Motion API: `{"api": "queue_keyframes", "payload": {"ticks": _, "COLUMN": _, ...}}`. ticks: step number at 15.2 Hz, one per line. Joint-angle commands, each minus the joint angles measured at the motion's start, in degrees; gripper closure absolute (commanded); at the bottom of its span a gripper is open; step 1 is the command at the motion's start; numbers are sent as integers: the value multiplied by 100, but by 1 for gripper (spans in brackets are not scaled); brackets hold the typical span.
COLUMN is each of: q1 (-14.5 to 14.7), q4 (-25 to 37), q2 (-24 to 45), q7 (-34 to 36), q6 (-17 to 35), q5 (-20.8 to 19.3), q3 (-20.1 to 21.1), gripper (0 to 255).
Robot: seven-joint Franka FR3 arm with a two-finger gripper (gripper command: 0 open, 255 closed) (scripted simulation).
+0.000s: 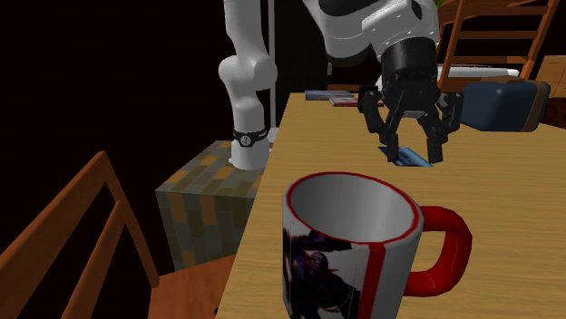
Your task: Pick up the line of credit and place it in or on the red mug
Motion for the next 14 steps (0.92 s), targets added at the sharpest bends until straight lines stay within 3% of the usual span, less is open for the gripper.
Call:
{"api": "queue_keyframes", "payload": {"ticks": 1, "q1": 15, "q4": -62, "q2": -676, "q7": -968, "q6": 299, "q5": 1423, "q3": -76, "gripper": 255}}
{"api": "queue_keyframes", "payload": {"ticks": 2, "q1": 552, "q4": -28, "q2": -604, "q7": -945, "q6": 196, "q5": 1349, "q3": -599, "gripper": 255}}
{"api": "queue_keyframes", "payload": {"ticks": 5, "q1": 1089, "q4": -1, "q2": -885, "q7": -1473, "q6": 129, "q5": 2003, "q3": -1132, "gripper": 255}}
{"api": "queue_keyframes", "payload": {"ticks": 9, "q1": 1600, "q4": 90, "q2": -1129, "q7": -1970, "q6": -60, "q5": 2581, "q3": -1644, "gripper": 255}}
{"api": "queue_keyframes", "payload": {"ticks": 14, "q1": 2019, "q4": 255, "q2": -1364, "q7": -2443, "q6": -351, "q5": 3100, "q3": -2080, "gripper": 255}}
